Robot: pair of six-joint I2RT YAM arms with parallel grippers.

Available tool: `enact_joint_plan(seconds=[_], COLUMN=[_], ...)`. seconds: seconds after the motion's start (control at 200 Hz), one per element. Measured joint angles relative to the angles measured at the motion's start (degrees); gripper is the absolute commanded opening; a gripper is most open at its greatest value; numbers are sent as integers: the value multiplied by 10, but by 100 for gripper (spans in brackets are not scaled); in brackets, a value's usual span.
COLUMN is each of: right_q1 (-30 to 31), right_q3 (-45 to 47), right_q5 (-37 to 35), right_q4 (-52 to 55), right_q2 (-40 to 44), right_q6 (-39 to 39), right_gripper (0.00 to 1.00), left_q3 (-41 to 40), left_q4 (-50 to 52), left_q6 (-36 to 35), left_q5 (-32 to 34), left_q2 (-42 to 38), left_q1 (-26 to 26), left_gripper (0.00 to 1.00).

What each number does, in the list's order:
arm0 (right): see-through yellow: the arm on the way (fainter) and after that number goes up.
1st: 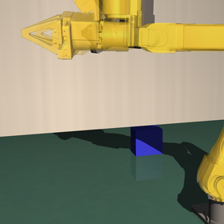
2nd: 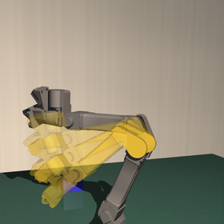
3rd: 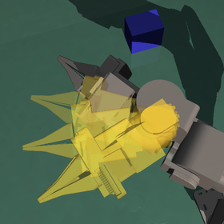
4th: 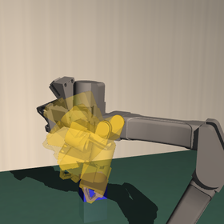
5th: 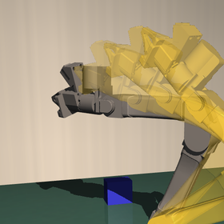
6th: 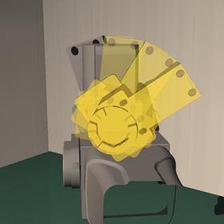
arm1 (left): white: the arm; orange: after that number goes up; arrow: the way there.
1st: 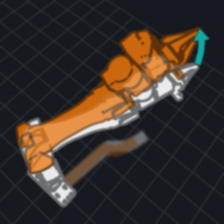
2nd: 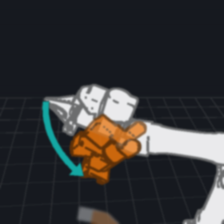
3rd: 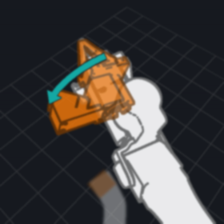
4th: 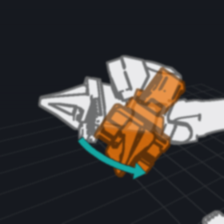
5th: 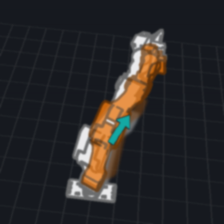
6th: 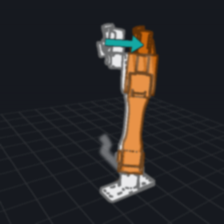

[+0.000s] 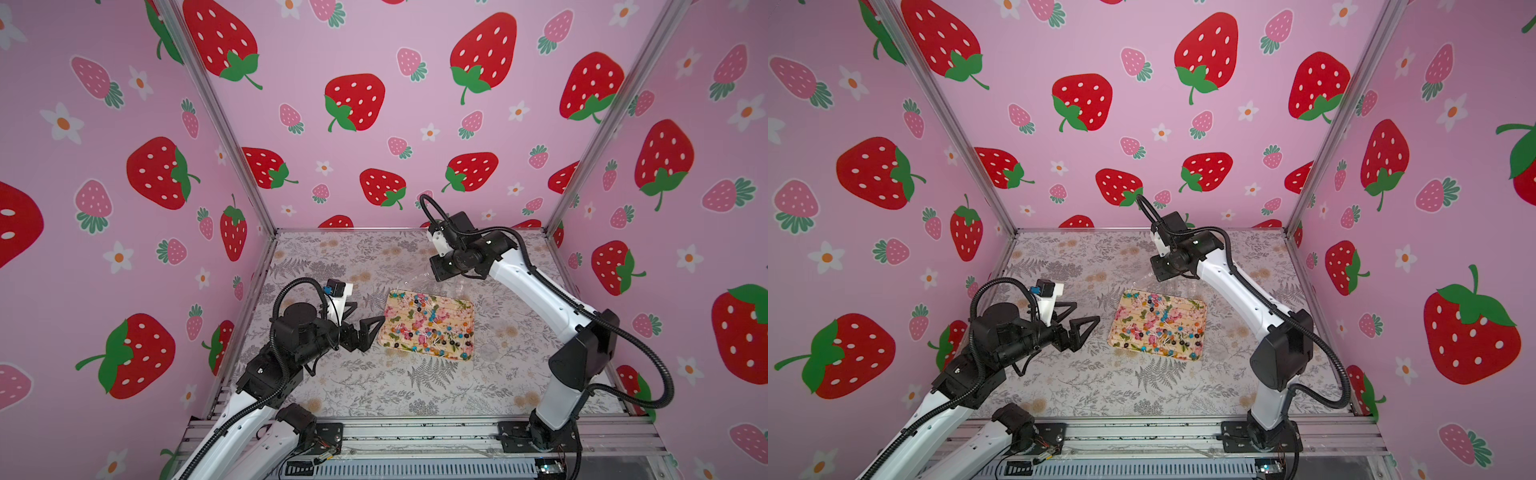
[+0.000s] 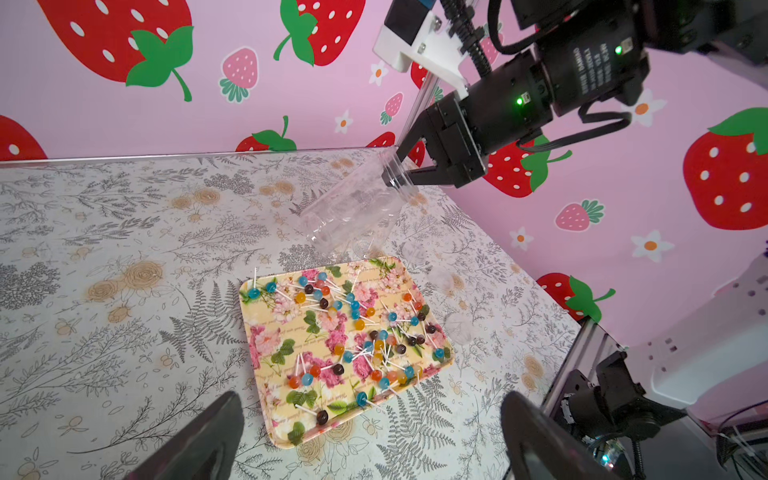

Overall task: Pour the candies out of the jar
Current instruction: Place the jar at the center of the board.

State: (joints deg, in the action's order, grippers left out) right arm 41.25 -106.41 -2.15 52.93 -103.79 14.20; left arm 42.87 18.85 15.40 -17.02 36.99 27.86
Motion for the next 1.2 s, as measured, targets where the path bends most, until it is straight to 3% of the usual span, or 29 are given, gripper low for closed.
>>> enact_joint_plan(seconds=[0.525, 1.201], right_q1=[24, 47], right_q3=[-236, -333], right_q5=[-112, -185], right_q4=[88, 101], right_q2=[-195, -338], right_q6=[-54, -111], right_gripper=[0, 0], left_q3=[-10, -21], left_q4=[23, 35], left_q6=[8, 0], left_q5=[-4, 0], left_q2=[-10, -13], left_q1=[0, 0], left_gripper=[99, 99])
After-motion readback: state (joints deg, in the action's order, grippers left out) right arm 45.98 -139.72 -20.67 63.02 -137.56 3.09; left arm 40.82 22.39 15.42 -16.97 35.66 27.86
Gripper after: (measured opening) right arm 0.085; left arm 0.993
